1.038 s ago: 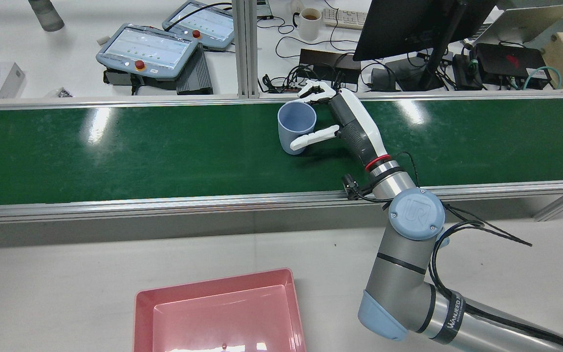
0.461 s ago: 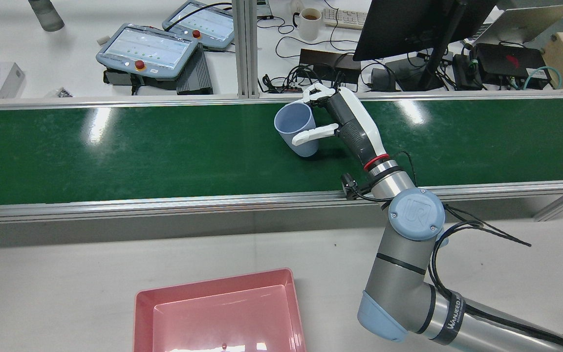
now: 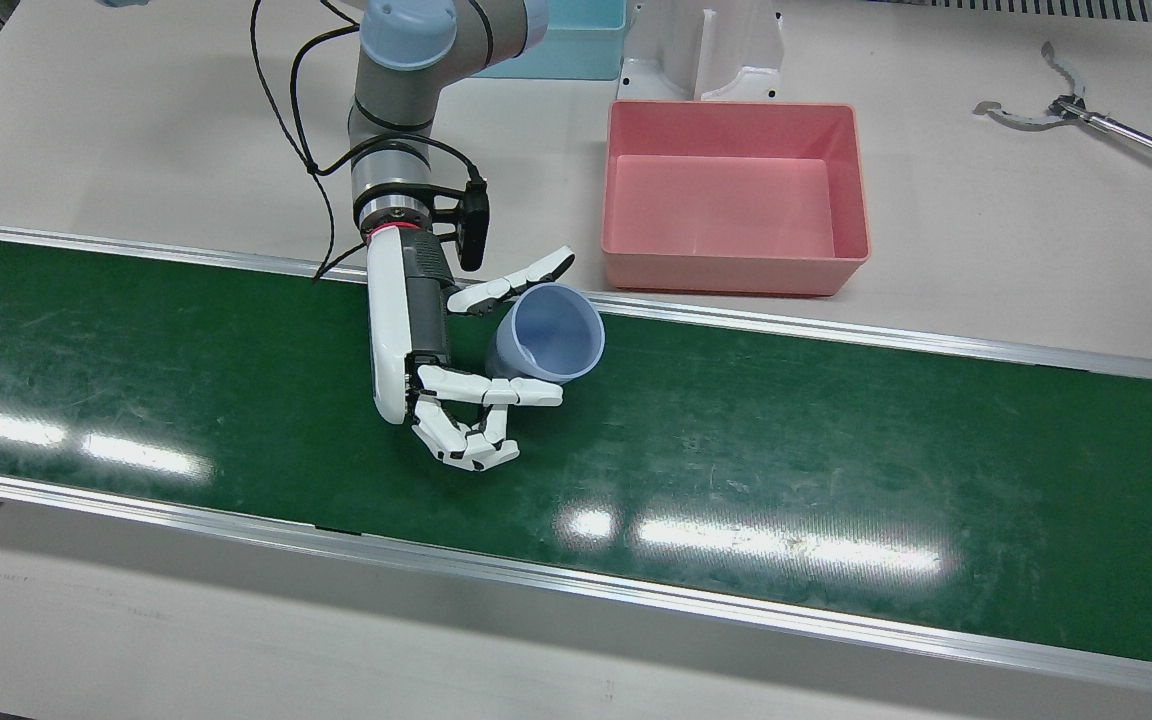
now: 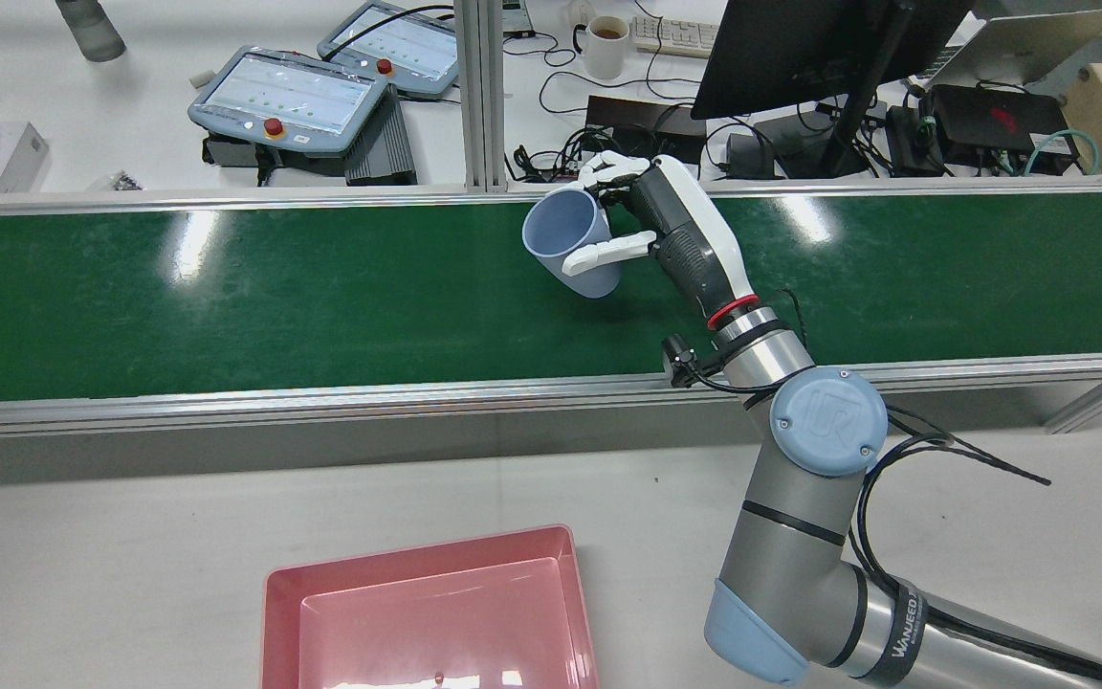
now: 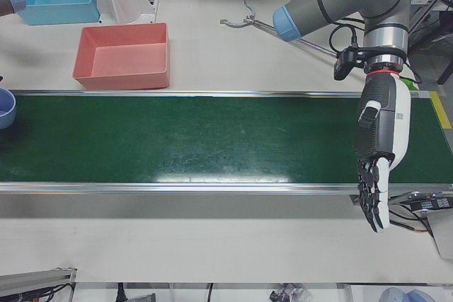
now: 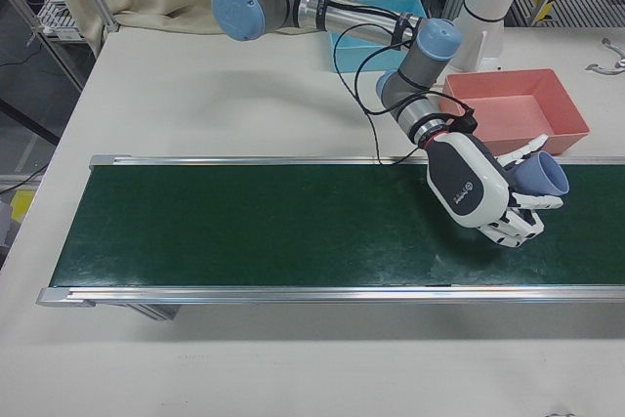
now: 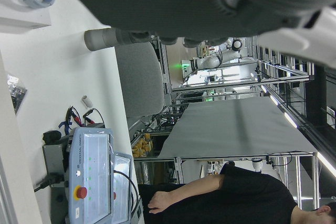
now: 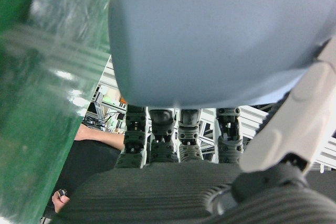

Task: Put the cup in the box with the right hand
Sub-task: 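Lift the blue cup off the conveyor and carry it over the pink tray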

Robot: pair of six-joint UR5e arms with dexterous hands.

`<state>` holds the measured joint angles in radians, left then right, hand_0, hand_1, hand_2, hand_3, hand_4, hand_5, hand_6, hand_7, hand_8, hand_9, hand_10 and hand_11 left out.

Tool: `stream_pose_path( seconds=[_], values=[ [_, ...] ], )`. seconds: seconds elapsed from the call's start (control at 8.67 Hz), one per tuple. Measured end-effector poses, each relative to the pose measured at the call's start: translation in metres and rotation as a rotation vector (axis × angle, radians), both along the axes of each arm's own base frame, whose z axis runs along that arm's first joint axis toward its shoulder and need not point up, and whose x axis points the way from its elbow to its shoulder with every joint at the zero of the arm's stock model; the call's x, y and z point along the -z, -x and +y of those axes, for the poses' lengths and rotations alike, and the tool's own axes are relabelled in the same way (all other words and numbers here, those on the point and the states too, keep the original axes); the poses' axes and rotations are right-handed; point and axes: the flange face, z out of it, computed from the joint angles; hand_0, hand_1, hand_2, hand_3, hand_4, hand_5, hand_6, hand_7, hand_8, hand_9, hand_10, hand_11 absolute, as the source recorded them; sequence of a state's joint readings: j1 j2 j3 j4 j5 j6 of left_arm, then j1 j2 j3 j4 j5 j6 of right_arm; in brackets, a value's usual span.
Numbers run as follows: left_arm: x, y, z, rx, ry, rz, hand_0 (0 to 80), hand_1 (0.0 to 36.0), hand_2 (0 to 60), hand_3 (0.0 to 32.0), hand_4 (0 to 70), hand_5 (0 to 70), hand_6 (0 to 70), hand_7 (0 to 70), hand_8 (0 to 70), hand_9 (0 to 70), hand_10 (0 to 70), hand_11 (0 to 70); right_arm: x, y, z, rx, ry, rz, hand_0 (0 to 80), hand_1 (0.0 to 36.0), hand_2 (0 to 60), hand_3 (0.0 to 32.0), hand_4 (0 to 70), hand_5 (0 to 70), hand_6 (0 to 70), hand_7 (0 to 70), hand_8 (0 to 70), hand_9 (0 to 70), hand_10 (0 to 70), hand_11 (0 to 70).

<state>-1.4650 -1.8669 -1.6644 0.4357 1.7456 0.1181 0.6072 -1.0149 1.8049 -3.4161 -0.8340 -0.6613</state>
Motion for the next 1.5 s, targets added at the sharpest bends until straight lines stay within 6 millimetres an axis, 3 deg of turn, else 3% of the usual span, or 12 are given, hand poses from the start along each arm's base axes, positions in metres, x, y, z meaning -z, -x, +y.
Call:
stream_pose_path(
  seconds=[0.46, 0.81, 1.04, 1.38, 1.5],
  values=[
    [0.000, 0.000, 0.000, 0.000, 0.000, -0.001, 0.0, 0.0, 0.0, 0.0, 0.0, 0.0, 0.0, 0.0, 0.0, 0.0, 0.0, 0.0, 0.054, 0.006, 0.044, 0.068, -0.080, -0.102, 53.4, 36.0, 60.0, 0.0, 58.8, 15.4, 34.4, 70.0, 51.2, 70.0, 27.1, 41.5],
    [0.000, 0.000, 0.000, 0.000, 0.000, 0.000, 0.0, 0.0, 0.0, 0.0, 0.0, 0.0, 0.0, 0.0, 0.0, 0.0, 0.0, 0.0, 0.089, 0.039, 0.111, 0.166, -0.134, -0.132, 53.7, 36.0, 60.0, 0.0, 59.1, 15.1, 33.4, 70.0, 49.4, 70.0, 26.2, 40.4],
    [0.000, 0.000, 0.000, 0.000, 0.000, -0.001, 0.0, 0.0, 0.0, 0.0, 0.0, 0.0, 0.0, 0.0, 0.0, 0.0, 0.0, 0.0, 0.096, 0.068, 0.155, 0.244, -0.138, -0.146, 52.9, 36.0, 60.0, 0.0, 59.0, 14.6, 31.9, 70.0, 47.0, 70.0, 24.8, 38.3],
    [0.000, 0.000, 0.000, 0.000, 0.000, 0.000, 0.0, 0.0, 0.0, 0.0, 0.0, 0.0, 0.0, 0.0, 0.0, 0.0, 0.0, 0.0, 0.088, 0.088, 0.186, 0.309, -0.126, -0.147, 49.8, 36.0, 60.0, 0.0, 54.2, 13.4, 29.3, 70.0, 42.1, 67.7, 23.1, 35.7],
    [0.000, 0.000, 0.000, 0.000, 0.000, 0.000, 0.0, 0.0, 0.0, 0.0, 0.0, 0.0, 0.0, 0.0, 0.0, 0.0, 0.0, 0.0, 0.084, 0.092, 0.195, 0.329, -0.120, -0.151, 49.4, 36.0, 60.0, 0.0, 47.7, 12.1, 27.3, 70.0, 38.8, 63.9, 20.9, 32.3]
  ],
)
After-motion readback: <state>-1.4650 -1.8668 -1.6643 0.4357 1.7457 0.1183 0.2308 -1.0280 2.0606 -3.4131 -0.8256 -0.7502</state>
